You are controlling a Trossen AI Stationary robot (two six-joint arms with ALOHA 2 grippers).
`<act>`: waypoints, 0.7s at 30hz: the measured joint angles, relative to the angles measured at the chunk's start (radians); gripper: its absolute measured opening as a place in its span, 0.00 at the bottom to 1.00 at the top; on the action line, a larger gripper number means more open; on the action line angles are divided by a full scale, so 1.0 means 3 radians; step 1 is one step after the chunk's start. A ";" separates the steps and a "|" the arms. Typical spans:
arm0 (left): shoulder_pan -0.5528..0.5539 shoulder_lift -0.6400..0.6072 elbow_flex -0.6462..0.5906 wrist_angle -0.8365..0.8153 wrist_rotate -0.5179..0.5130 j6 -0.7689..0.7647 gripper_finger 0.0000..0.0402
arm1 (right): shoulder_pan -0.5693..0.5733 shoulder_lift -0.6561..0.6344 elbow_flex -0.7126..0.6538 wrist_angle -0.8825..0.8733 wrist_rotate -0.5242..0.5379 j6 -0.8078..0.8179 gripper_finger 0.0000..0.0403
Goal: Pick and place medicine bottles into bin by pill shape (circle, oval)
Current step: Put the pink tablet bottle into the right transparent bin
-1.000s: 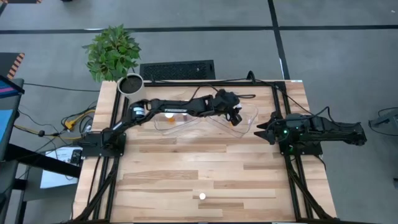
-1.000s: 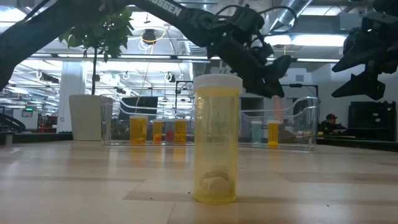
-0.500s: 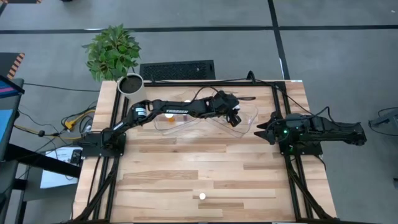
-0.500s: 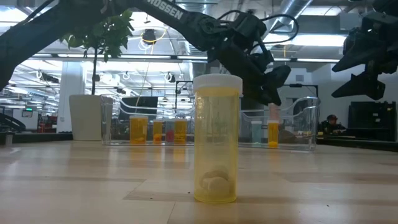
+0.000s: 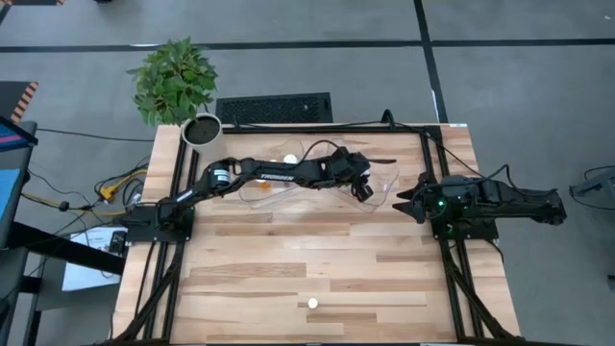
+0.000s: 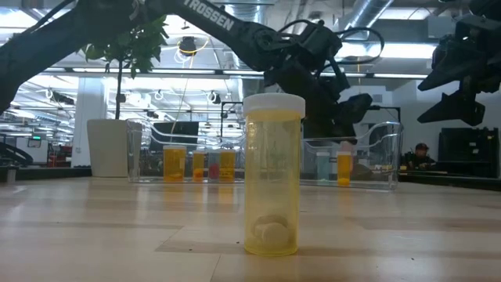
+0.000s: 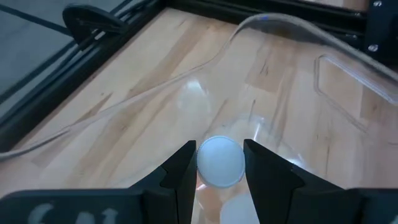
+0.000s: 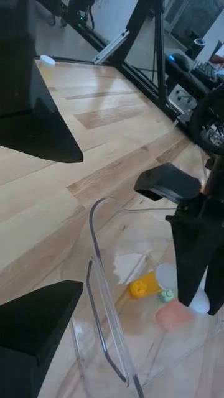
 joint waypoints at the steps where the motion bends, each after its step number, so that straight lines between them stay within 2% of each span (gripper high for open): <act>1: 0.0000 0.0000 0.0000 -0.0012 0.0000 0.0008 0.28 | 0.0000 0.0000 0.0000 -0.0001 0.0000 0.0000 0.83; 21: 0.0029 0.0026 0.0000 -0.0137 0.0022 0.0103 0.28 | 0.0000 0.0000 0.0000 -0.0001 0.0000 -0.0001 0.83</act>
